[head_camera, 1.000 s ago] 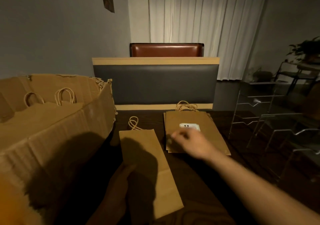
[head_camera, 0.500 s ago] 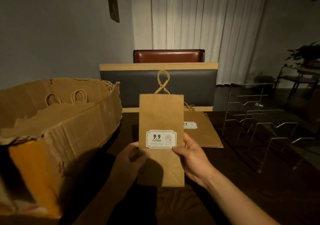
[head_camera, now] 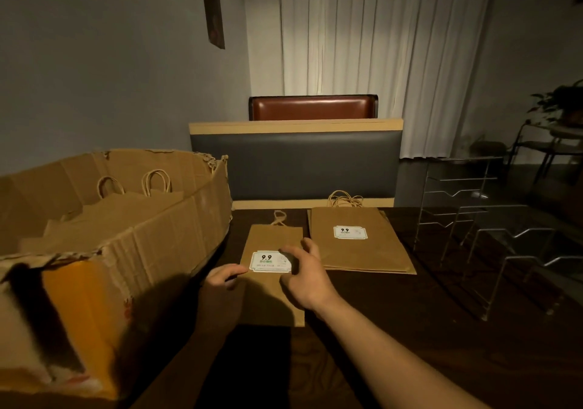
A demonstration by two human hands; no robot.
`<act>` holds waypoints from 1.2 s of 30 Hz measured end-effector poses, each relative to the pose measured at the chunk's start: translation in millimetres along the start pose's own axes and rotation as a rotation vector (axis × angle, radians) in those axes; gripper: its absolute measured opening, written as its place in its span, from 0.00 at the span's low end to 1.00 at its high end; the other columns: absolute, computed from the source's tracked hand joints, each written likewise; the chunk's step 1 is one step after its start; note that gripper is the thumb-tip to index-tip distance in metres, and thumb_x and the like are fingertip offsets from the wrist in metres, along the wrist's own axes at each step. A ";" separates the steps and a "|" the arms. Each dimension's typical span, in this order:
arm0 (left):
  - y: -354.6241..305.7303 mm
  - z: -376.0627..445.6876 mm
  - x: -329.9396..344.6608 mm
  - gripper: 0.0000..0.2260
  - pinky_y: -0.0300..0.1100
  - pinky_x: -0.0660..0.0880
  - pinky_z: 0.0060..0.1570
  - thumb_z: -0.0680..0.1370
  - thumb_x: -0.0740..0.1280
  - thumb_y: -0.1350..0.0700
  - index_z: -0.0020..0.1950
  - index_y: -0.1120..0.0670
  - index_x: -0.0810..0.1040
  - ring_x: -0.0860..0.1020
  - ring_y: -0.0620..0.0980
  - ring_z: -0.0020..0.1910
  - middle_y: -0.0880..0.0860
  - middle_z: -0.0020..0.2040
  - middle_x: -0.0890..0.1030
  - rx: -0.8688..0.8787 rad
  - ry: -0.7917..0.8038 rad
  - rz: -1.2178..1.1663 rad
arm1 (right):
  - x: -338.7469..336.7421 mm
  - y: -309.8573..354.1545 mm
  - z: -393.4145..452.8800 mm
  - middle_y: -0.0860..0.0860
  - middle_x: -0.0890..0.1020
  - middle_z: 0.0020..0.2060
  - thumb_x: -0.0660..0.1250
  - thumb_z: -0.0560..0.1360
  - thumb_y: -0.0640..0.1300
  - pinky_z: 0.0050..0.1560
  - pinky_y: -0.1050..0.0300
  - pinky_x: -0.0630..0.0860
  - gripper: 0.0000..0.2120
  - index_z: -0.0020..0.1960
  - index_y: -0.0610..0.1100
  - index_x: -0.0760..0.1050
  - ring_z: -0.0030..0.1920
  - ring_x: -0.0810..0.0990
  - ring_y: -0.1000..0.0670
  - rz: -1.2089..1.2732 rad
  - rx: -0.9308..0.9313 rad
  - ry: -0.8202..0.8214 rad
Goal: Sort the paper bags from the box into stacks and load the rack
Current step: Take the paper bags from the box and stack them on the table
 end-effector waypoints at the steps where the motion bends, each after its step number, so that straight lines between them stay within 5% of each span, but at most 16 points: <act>1: 2.3 2.8 0.5 0.13 0.34 0.69 0.56 0.75 0.67 0.70 0.48 0.54 0.83 0.76 0.50 0.54 0.56 0.59 0.77 0.018 -0.018 0.007 | 3.5 -2.7 1.9 0.51 0.47 0.79 0.68 0.75 0.32 0.73 0.60 0.55 0.30 0.74 0.50 0.68 0.79 0.52 0.47 -0.027 -0.010 0.012; 4: 7.2 10.7 6.5 0.19 0.41 0.69 0.60 0.74 0.65 0.74 0.42 0.48 0.80 0.76 0.50 0.58 0.54 0.59 0.77 0.013 -0.059 -0.001 | 12.9 -6.4 10.2 0.53 0.44 0.80 0.67 0.75 0.34 0.76 0.56 0.55 0.30 0.75 0.50 0.67 0.79 0.50 0.47 -0.097 -0.061 0.056; 9: 6.8 39.4 20.8 0.19 0.42 0.71 0.59 0.70 0.65 0.77 0.46 0.56 0.84 0.77 0.57 0.62 0.56 0.62 0.77 0.144 -0.114 0.135 | 15.4 1.5 56.5 0.45 0.45 0.80 0.62 0.77 0.36 0.79 0.51 0.51 0.26 0.74 0.47 0.67 0.80 0.44 0.44 -0.277 -0.109 -0.008; 12: 6.3 52.9 42.3 0.15 0.35 0.63 0.64 0.76 0.67 0.67 0.60 0.56 0.81 0.69 0.50 0.70 0.52 0.71 0.70 0.085 0.132 0.259 | 24.0 -5.1 90.8 0.41 0.50 0.79 0.61 0.79 0.41 0.79 0.47 0.50 0.22 0.72 0.43 0.69 0.79 0.44 0.39 -0.442 -0.051 0.109; 15: 22.1 53.0 68.3 0.19 0.40 0.63 0.69 0.79 0.61 0.47 0.68 0.52 0.75 0.68 0.49 0.70 0.51 0.71 0.72 0.158 0.453 0.553 | 48.1 -27.2 109.9 0.39 0.57 0.76 0.62 0.79 0.48 0.77 0.43 0.45 0.27 0.76 0.42 0.62 0.78 0.47 0.35 -0.755 -0.013 0.320; 17: 33.6 55.5 75.0 0.27 0.48 0.61 0.72 0.77 0.52 0.39 0.71 0.49 0.71 0.65 0.51 0.73 0.52 0.73 0.70 0.186 0.508 0.759 | 57.4 -36.9 119.7 0.40 0.55 0.78 0.65 0.78 0.47 0.78 0.42 0.47 0.34 0.79 0.44 0.54 0.78 0.46 0.34 -0.820 0.007 0.329; 20: 37.9 65.4 79.0 0.23 0.54 0.58 0.73 0.81 0.51 0.42 0.73 0.47 0.67 0.61 0.54 0.74 0.52 0.74 0.67 0.161 0.525 0.934 | 58.0 -31.7 123.7 0.40 0.63 0.73 0.62 0.78 0.51 0.75 0.45 0.58 0.30 0.75 0.41 0.60 0.75 0.56 0.37 -0.763 -0.032 0.228; 23: 19.4 64.6 79.7 0.24 0.51 0.60 0.72 0.80 0.57 0.46 0.75 0.50 0.65 0.61 0.54 0.75 0.53 0.76 0.65 0.250 0.507 0.960 | 44.4 -13.9 109.6 0.43 0.69 0.66 0.61 0.78 0.51 0.70 0.49 0.66 0.22 0.68 0.42 0.69 0.69 0.65 0.42 -0.667 -0.137 0.133; 28: -76.3 60.3 40.9 0.23 0.47 0.63 0.72 0.77 0.62 0.58 0.73 0.55 0.67 0.66 0.52 0.73 0.53 0.72 0.68 0.326 0.310 0.747 | -0.2 59.8 86.1 0.44 0.57 0.78 0.62 0.79 0.43 0.76 0.49 0.58 0.26 0.76 0.43 0.63 0.78 0.55 0.44 -0.550 -0.304 0.019; 32: -161.5 55.3 -41.4 0.19 0.45 0.74 0.59 0.76 0.64 0.63 0.67 0.55 0.73 0.75 0.51 0.59 0.53 0.60 0.75 0.502 0.161 0.686 | -23.2 161.5 62.0 0.43 0.67 0.74 0.62 0.79 0.40 0.74 0.54 0.61 0.23 0.73 0.42 0.68 0.74 0.64 0.46 -0.454 -0.537 -0.091; 36: -187.5 78.5 -139.7 0.14 0.45 0.75 0.53 0.76 0.64 0.60 0.61 0.54 0.79 0.78 0.52 0.51 0.54 0.53 0.81 0.544 0.004 0.806 | -11.1 240.2 50.1 0.44 0.76 0.64 0.62 0.77 0.37 0.67 0.53 0.70 0.18 0.66 0.42 0.76 0.64 0.74 0.46 -0.429 -0.683 -0.044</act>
Point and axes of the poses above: each hand's wrist, its own z-axis towards the middle knuckle, its own x-axis out of the palm, y = z × x, the point moved 5 cm from there along z, towards the middle knuckle
